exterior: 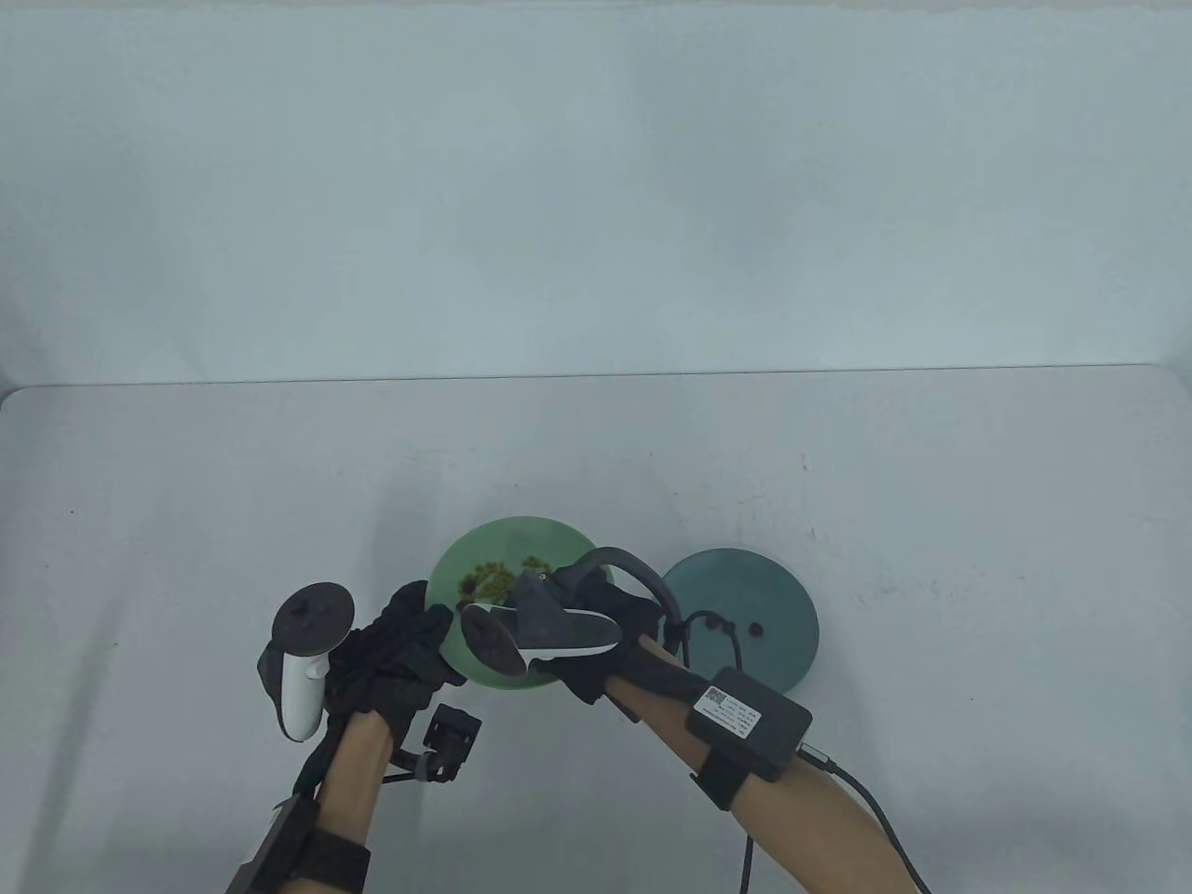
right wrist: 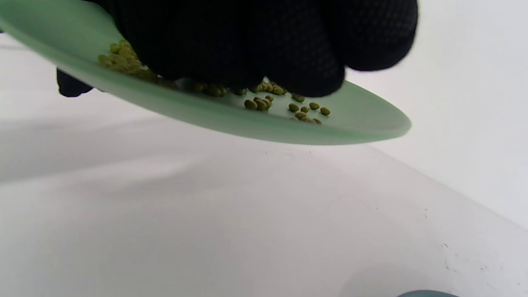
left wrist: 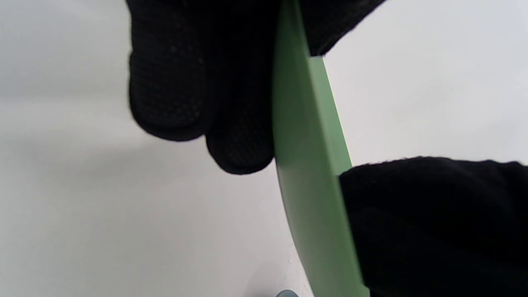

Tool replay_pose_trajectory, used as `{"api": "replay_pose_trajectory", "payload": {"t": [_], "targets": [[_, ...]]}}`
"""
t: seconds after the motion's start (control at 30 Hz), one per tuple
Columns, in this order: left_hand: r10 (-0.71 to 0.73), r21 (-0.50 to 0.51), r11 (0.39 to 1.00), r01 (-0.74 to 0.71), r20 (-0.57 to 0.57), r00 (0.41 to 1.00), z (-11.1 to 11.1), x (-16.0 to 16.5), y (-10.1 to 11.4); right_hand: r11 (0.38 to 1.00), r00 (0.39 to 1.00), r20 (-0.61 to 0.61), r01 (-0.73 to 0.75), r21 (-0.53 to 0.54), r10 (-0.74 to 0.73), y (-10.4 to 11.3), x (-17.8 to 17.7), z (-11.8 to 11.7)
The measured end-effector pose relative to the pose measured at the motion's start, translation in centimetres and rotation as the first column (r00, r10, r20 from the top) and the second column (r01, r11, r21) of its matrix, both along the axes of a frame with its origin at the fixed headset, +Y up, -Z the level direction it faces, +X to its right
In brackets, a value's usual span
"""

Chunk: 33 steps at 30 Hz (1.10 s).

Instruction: Pick cranberries with hand pinch into plate

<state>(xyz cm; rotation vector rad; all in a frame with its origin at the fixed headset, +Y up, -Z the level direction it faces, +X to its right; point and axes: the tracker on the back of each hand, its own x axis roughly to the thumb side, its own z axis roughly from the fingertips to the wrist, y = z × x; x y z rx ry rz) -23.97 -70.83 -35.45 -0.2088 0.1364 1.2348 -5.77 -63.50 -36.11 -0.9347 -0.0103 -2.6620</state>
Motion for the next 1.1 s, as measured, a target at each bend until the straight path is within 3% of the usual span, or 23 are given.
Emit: {"api": "replay_pose_trajectory", "payload": {"t": [0.63, 1.1], "targets": [[-0.020, 0.009, 1.000, 0.020, -0.003, 1.000, 0.0, 0.0, 0.2, 1.000, 1.000, -0.008, 0.019, -0.024, -0.019, 0.1, -0.1, 0.0], [-0.033, 0.008, 0.999, 0.033, -0.003, 0.999, 0.0, 0.1, 0.1, 0.991, 0.990, 0.060, 0.121, 0.051, -0.124, 4.9, 3.6, -0.7]]}}
